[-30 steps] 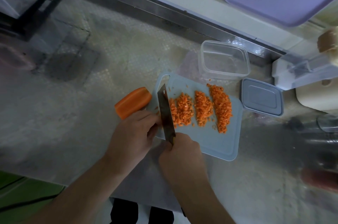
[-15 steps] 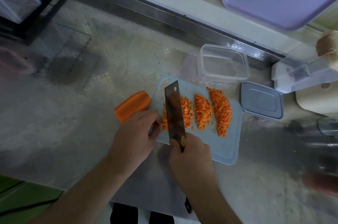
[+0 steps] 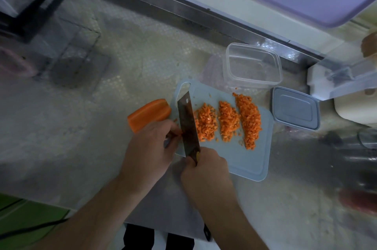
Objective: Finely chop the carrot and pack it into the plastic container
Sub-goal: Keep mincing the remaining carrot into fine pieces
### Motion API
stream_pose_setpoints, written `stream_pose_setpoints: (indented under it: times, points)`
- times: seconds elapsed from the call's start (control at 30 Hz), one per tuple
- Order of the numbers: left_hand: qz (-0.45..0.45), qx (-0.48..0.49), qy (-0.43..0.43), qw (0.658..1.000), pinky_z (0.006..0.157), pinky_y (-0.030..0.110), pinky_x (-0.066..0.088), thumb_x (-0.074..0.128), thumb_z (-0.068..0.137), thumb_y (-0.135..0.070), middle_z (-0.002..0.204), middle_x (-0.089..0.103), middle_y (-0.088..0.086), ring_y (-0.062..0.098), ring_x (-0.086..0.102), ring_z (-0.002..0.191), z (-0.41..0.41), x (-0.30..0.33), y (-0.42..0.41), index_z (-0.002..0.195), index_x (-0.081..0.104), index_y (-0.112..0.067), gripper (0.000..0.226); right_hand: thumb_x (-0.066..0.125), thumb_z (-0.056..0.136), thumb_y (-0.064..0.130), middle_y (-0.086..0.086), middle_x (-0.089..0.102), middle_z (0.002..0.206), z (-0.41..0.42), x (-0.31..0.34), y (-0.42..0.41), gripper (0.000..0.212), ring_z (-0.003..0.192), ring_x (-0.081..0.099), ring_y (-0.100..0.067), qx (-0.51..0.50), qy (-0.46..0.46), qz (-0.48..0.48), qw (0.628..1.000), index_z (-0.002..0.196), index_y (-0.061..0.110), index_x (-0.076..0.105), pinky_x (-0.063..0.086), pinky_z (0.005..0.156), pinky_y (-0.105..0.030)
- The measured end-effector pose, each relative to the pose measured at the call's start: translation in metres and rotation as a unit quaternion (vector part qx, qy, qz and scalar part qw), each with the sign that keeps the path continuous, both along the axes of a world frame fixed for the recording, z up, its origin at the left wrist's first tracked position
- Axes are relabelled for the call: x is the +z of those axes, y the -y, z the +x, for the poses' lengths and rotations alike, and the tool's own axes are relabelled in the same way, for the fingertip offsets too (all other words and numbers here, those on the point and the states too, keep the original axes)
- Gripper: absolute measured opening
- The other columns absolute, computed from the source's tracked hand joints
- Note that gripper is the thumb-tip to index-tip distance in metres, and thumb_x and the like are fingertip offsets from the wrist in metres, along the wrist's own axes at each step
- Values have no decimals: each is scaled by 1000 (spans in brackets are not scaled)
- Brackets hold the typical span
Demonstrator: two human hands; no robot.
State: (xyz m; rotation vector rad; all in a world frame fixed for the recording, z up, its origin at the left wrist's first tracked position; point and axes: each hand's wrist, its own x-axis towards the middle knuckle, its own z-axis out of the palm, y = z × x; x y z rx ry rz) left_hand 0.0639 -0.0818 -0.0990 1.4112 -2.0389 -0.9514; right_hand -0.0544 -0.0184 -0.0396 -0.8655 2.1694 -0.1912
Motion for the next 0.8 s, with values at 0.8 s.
stream_pose_setpoints:
  times: [0.8]
  points:
    - [-7,-3,6,1000,74,7,43,79,89,-10,82,64,-17,2,59,84,2,1,1,87,70,-23,16,52,100,32,3,58,75,-4,9,3,25,60,52,-10,6,1,-48,999,76,23,53,30,45,-22]
